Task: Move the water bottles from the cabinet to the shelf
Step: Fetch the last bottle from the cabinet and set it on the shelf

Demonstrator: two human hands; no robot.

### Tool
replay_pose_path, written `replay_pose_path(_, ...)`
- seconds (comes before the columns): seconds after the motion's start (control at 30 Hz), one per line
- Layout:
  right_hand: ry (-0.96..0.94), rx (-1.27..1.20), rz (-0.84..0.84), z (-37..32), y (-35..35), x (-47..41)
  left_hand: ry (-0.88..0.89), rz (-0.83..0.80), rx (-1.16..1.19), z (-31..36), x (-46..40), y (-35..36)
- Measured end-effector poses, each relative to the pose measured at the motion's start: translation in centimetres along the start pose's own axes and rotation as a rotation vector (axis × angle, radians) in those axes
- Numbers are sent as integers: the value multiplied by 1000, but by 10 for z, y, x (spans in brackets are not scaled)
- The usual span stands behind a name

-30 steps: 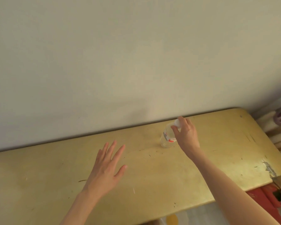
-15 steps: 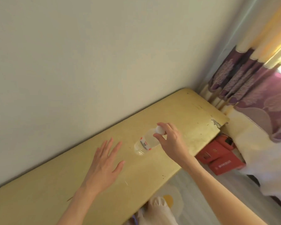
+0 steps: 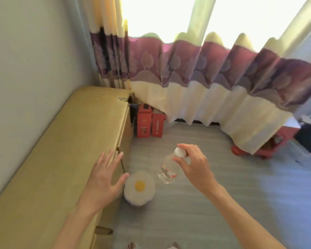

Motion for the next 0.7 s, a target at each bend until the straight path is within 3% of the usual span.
replay_pose_path(0.23, 276, 95, 356, 96, -175, 125, 431, -120, -24, 199, -28, 81)
replay_pose_path(0.7, 751, 259, 709, 253, -440, 396, 1038, -417, -67, 572, 56, 301)
Point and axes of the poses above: each hand's wrist, its own x-axis away from the middle knuckle, its own y-axis out of the palm, z = x × y, the point moved 7 cm from there along -x, towards the middle knuckle, and after that the axes turned 3 degrees about -x, right-handed, at the moved point
